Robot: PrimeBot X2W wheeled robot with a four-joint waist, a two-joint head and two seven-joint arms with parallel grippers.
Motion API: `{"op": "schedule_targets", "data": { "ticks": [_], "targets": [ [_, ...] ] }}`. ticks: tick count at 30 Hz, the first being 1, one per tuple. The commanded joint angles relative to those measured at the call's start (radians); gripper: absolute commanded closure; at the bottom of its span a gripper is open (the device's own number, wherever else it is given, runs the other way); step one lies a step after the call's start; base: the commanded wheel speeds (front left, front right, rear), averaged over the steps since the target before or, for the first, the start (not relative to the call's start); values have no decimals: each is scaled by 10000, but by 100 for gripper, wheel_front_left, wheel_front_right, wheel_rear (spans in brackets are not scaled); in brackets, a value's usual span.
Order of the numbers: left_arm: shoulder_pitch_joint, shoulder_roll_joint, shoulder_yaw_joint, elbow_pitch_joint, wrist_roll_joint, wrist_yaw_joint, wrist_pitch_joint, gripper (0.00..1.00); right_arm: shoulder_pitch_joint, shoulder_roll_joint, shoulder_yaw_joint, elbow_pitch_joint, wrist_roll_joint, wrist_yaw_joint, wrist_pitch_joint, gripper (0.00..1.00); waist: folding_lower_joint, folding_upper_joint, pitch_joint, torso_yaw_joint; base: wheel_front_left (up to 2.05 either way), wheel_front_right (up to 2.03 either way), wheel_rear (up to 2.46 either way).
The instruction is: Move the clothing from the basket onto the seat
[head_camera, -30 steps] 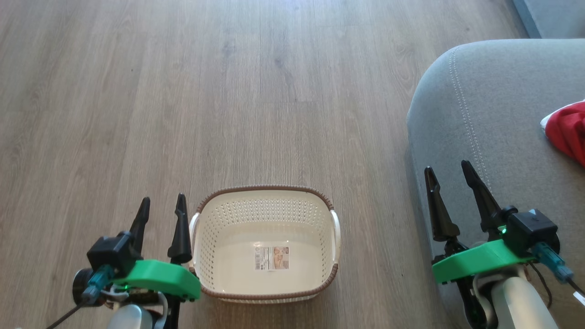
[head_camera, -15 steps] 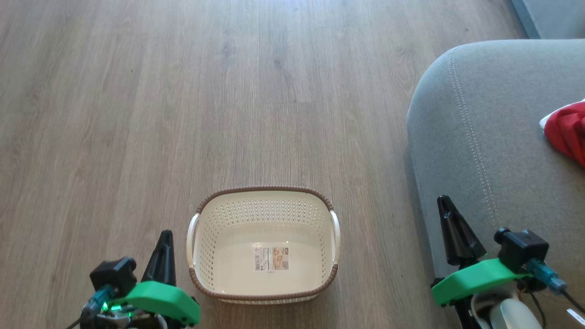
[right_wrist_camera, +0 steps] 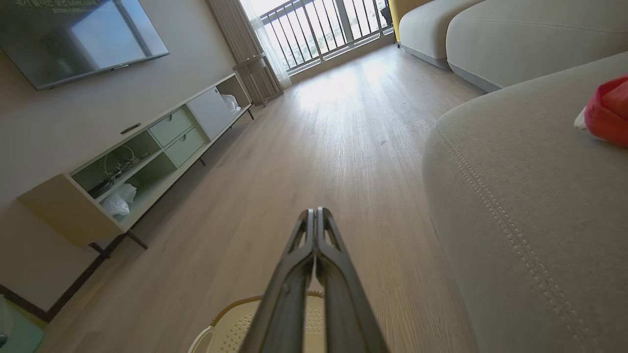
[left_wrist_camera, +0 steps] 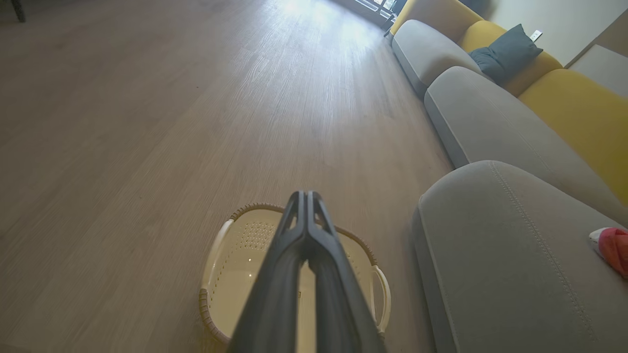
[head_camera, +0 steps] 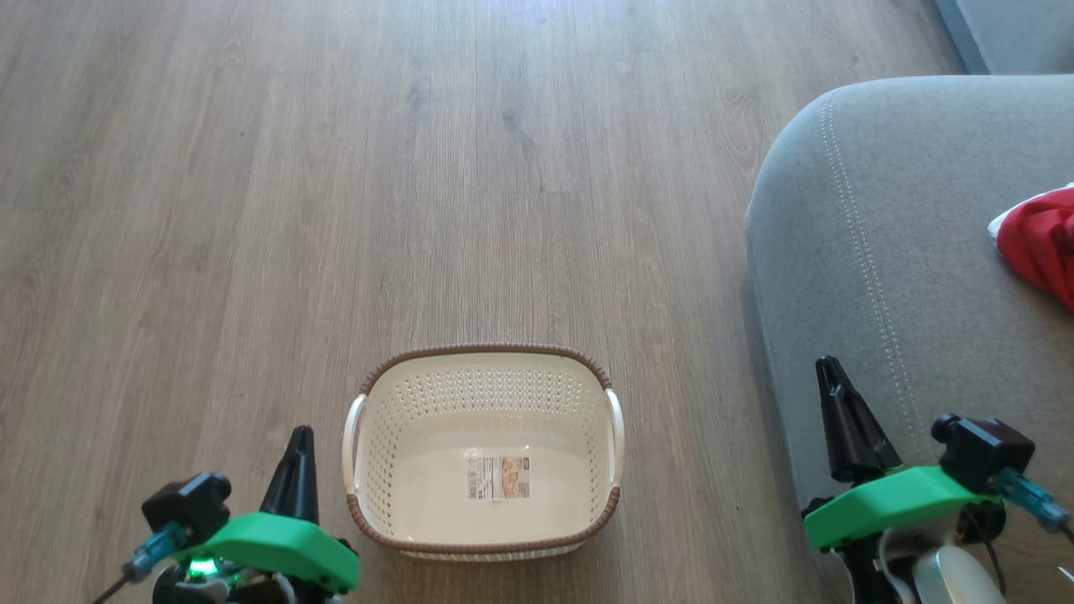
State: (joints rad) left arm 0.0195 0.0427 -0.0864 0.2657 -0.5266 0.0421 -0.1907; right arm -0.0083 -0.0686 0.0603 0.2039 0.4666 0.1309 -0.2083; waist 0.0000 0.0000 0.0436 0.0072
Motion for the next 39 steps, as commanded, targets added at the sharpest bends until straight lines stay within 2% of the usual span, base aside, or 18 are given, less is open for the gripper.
{"op": "schedule_targets", "data": {
  "ticks": [1, 39],
  "targets": [
    [-521, 29, 235, -317, -259, -81, 66, 100, -385, -86, -66, -273, 316, 0, 75, 100, 0, 0, -5, -1, 0, 0, 0],
    [-798, 46, 884, -275, -4136, -686, 1158, 100, -594, -116, -502, -33, 4542, -1, 1085, 100, 0, 0, -152, -27, 0, 0, 0]
  ]
}}
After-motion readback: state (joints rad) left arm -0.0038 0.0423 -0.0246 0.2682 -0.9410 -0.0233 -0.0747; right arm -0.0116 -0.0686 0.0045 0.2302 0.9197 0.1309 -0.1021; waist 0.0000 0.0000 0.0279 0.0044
